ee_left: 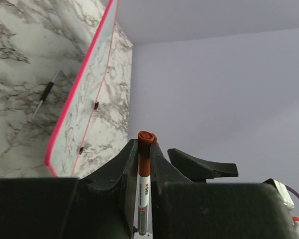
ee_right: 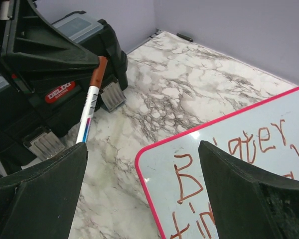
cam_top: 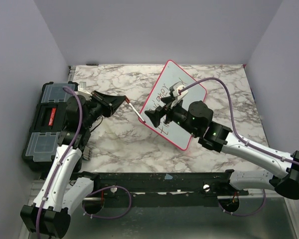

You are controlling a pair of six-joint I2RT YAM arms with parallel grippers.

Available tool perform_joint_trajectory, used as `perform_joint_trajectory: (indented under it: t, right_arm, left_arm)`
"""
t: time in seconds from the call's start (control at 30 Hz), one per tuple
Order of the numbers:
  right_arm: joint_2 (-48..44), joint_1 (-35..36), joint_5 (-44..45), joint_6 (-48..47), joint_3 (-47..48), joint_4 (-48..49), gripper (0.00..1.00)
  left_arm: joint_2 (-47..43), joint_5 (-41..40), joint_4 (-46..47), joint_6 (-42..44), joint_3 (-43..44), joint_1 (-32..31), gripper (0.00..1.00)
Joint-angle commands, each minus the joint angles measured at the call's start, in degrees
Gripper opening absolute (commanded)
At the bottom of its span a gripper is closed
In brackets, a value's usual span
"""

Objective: Write a sentence on the whiteboard
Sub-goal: Put down the whiteboard marker at the center of the board.

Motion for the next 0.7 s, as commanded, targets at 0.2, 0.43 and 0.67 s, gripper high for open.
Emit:
perform_joint_trajectory:
  t: [0.2, 0.43, 0.67]
  right_arm:
    - [-2.2, 0.0, 15.6, 1.4, -0.7, -3.6, 1.00]
    - [-2.2, -0.2, 19.6, 1.8, -0.6, -5.6, 1.00]
    - [-1.4, -0.2, 26.1, 2.0, -1.6, -6.1, 1.00]
  left_arm:
    - [1.7, 2.6, -14.6, 16.2, 7.9, 5.2, 0.00]
    - [6.4, 1.8, -25.8, 27.4, 13.9, 5.5, 0.00]
    - [8.3, -1.7, -30.5, 34.2, 12.5, 5.5, 0.00]
